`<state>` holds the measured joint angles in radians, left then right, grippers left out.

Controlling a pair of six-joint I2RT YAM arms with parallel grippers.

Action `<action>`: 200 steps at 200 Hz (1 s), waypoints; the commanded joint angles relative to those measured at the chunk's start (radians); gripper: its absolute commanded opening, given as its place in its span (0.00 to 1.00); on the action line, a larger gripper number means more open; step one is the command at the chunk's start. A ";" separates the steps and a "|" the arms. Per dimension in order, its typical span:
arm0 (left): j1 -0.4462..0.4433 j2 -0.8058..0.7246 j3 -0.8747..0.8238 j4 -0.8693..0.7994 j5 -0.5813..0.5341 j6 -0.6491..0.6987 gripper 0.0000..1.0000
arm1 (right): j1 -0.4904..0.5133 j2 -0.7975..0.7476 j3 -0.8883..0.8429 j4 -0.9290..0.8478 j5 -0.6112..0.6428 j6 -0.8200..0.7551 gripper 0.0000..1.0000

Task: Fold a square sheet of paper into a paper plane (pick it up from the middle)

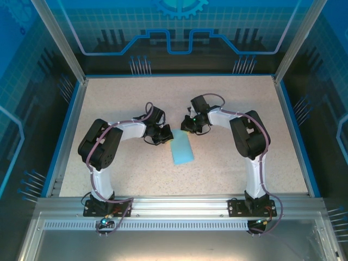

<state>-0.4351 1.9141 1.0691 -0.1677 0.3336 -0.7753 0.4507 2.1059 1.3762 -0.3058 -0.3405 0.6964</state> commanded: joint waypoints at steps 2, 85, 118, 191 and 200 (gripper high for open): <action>-0.008 0.037 -0.023 -0.102 -0.056 0.019 0.00 | 0.002 -0.072 -0.020 -0.045 -0.025 -0.050 0.11; -0.009 0.025 -0.018 -0.102 -0.060 0.014 0.00 | 0.036 -0.230 -0.248 -0.045 -0.085 -0.072 0.11; -0.010 0.017 -0.006 -0.110 -0.058 0.014 0.00 | 0.037 -0.204 -0.269 -0.047 -0.059 -0.065 0.11; -0.009 -0.054 0.062 -0.039 0.052 -0.006 0.08 | 0.034 -0.144 -0.300 0.001 -0.058 -0.049 0.10; -0.009 -0.062 0.064 -0.007 0.075 -0.018 0.12 | 0.034 -0.142 -0.302 0.005 -0.058 -0.048 0.10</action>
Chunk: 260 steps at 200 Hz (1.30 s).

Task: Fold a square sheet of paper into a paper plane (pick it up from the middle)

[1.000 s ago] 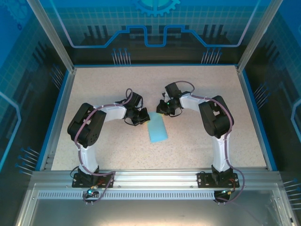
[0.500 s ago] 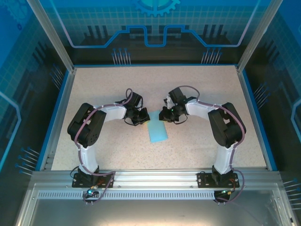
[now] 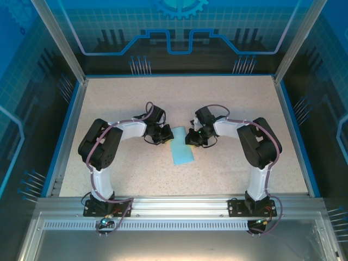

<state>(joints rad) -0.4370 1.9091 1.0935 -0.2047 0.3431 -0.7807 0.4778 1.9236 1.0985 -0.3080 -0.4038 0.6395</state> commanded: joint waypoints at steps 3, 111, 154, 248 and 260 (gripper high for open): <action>-0.007 -0.058 0.041 0.042 0.074 -0.015 0.14 | 0.007 0.040 -0.025 0.008 0.005 0.009 0.10; -0.044 0.123 0.173 0.197 0.110 -0.088 0.05 | 0.005 0.040 -0.044 0.023 0.001 0.015 0.10; -0.048 0.179 0.210 0.189 0.108 -0.076 0.04 | 0.006 0.032 -0.051 0.024 -0.002 0.014 0.10; -0.046 0.235 0.232 0.079 0.005 0.070 0.01 | 0.005 0.010 -0.080 0.035 -0.051 -0.009 0.10; -0.046 0.242 0.230 0.072 -0.004 0.076 0.01 | 0.005 0.003 -0.088 0.041 -0.067 -0.013 0.10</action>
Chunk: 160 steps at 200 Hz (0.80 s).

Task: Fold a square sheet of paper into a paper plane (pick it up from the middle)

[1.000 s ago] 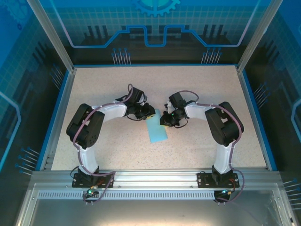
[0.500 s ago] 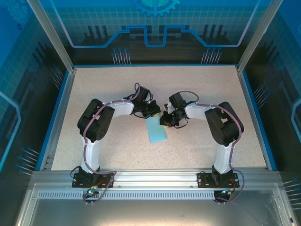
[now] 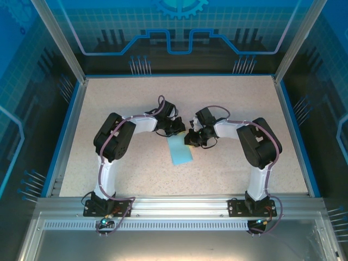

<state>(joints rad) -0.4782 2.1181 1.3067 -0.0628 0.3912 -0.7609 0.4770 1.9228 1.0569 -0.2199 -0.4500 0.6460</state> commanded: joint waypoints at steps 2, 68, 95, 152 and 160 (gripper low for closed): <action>-0.004 0.034 0.017 -0.071 -0.053 0.057 0.01 | 0.006 0.002 -0.048 -0.047 -0.024 -0.020 0.10; -0.003 0.046 0.013 -0.078 -0.070 0.069 0.01 | 0.006 -0.083 -0.151 -0.056 -0.086 -0.037 0.11; -0.003 0.044 0.017 -0.083 -0.071 0.070 0.01 | 0.011 -0.124 -0.231 -0.055 -0.090 -0.028 0.12; -0.003 0.030 0.047 -0.097 -0.043 0.072 0.02 | 0.045 -0.181 -0.323 -0.079 -0.062 -0.009 0.12; -0.003 0.023 0.055 -0.097 -0.031 0.071 0.02 | 0.049 -0.182 -0.325 -0.083 -0.059 -0.008 0.12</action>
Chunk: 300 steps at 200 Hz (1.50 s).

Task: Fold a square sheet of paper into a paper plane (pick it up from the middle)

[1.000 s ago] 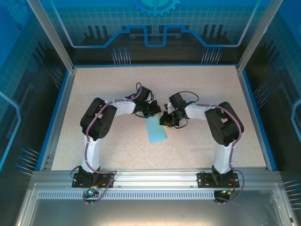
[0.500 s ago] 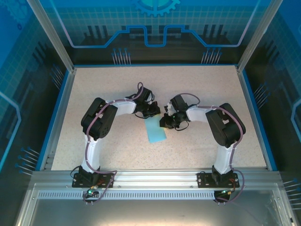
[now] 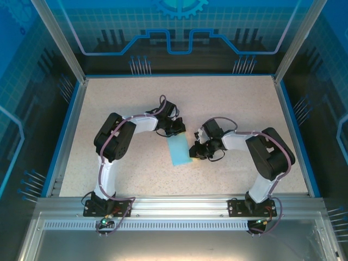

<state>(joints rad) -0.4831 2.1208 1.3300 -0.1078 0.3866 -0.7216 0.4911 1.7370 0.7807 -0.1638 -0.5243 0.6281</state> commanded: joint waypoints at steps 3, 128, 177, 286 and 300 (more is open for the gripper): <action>0.002 0.018 0.035 -0.052 -0.023 0.033 0.02 | 0.035 0.003 -0.048 -0.141 0.017 0.011 0.12; -0.033 -0.139 -0.028 -0.007 0.055 0.017 0.06 | 0.046 0.008 -0.024 -0.148 0.040 0.028 0.12; -0.055 -0.247 -0.160 0.068 0.005 -0.003 0.20 | 0.046 0.016 -0.027 -0.147 0.046 0.030 0.12; -0.054 -0.345 -0.164 0.034 -0.247 0.048 0.48 | 0.047 0.021 -0.032 -0.141 0.043 0.031 0.12; -0.055 -0.362 -0.184 0.059 -0.225 0.047 0.49 | 0.047 0.022 -0.034 -0.140 0.044 0.031 0.12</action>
<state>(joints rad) -0.5331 1.8206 1.1576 -0.0658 0.1635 -0.6987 0.5228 1.7077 0.7677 -0.2577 -0.5251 0.6476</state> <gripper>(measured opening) 0.484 0.121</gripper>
